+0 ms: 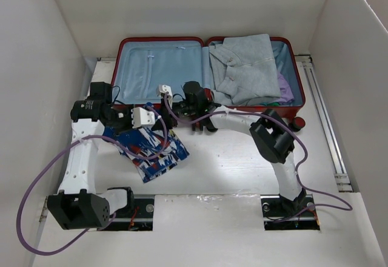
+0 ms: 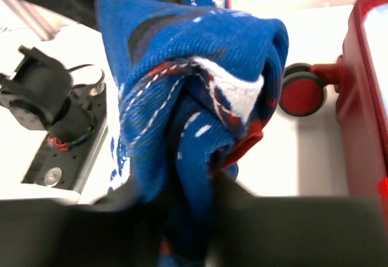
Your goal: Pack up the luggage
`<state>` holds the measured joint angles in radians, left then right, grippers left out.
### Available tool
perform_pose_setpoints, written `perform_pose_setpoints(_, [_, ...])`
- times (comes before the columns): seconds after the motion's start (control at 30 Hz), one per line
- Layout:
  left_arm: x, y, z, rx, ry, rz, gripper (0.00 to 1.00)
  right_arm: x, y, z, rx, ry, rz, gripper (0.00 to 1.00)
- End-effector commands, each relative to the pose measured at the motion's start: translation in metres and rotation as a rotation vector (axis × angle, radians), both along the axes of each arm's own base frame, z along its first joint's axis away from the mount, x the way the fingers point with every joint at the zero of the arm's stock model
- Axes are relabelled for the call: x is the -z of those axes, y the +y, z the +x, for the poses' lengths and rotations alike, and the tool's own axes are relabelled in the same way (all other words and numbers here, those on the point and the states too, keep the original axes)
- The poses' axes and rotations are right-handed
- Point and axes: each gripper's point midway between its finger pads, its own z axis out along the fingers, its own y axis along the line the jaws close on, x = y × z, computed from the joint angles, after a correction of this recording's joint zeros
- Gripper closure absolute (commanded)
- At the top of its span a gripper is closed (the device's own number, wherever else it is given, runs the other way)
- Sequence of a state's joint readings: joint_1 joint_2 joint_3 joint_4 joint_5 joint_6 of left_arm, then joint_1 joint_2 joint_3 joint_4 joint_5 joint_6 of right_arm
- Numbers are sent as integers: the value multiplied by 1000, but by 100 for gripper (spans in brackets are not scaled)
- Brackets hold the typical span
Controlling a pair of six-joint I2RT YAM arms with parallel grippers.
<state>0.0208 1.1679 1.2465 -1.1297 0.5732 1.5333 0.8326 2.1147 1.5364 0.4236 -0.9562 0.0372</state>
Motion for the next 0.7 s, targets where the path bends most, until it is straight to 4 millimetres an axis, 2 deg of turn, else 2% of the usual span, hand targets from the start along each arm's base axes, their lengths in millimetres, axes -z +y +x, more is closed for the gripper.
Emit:
perform_pose_setpoints(0.0, [-31,-18,6,42,-85,-86,100,-32,1,-20,-98,-23,79,87])
perform_pose_setpoints(0.07, [-27,-15,6,28,-78,-75,100,-43,-11,-14,-64,-12,81,90])
perform_pose_setpoints(0.1, [-25,-12,9,11,-81,-65,100,-46,-13,-14,-47,-12,80,100])
perform_pose_setpoints(0.17, [-29,-10,18,-34,-111,-70,100,-58,-23,3,24,-14,76,100])
perform_pose_setpoints(0.2, [-27,-7,22,-63,-115,-69,100,-62,-27,1,33,1,60,100])
perform_pose_setpoints(0.27, [-39,-6,41,-157,-163,-114,95,-69,-36,12,69,11,48,100])
perform_pose_setpoints(0.33, [-43,-6,53,-219,-176,-147,69,-70,-43,16,84,29,21,100])
perform_pose_setpoints(0.37, [-53,-6,64,-248,-207,-175,52,-78,-46,20,94,26,25,100])
perform_pose_setpoints(0.4, [-50,-8,70,-315,-160,-220,36,-79,-53,30,115,31,20,100])
perform_pose_setpoints(0.43, [-52,-7,76,-349,-151,-234,25,-82,-59,33,129,46,5,100])
perform_pose_setpoints(0.47, [-62,-8,81,-373,-152,-256,6,-84,-66,36,136,53,1,100])
perform_pose_setpoints(0.5, [-65,-6,88,-405,-146,-267,0,-88,-79,53,166,56,0,100])
perform_pose_setpoints(0.53, [-60,-6,95,-454,-104,-285,0,-93,-89,61,193,69,-10,100])
perform_pose_setpoints(0.6, [-73,-2,106,-512,-119,-301,0,-98,-111,81,226,87,-18,100])
perform_pose_setpoints(0.63, [-75,-1,109,-536,-114,-307,0,-111,-137,110,298,75,-5,100])
perform_pose_setpoints(0.67, [-76,-1,111,-547,-107,-316,0,-111,-153,119,327,114,-29,100])
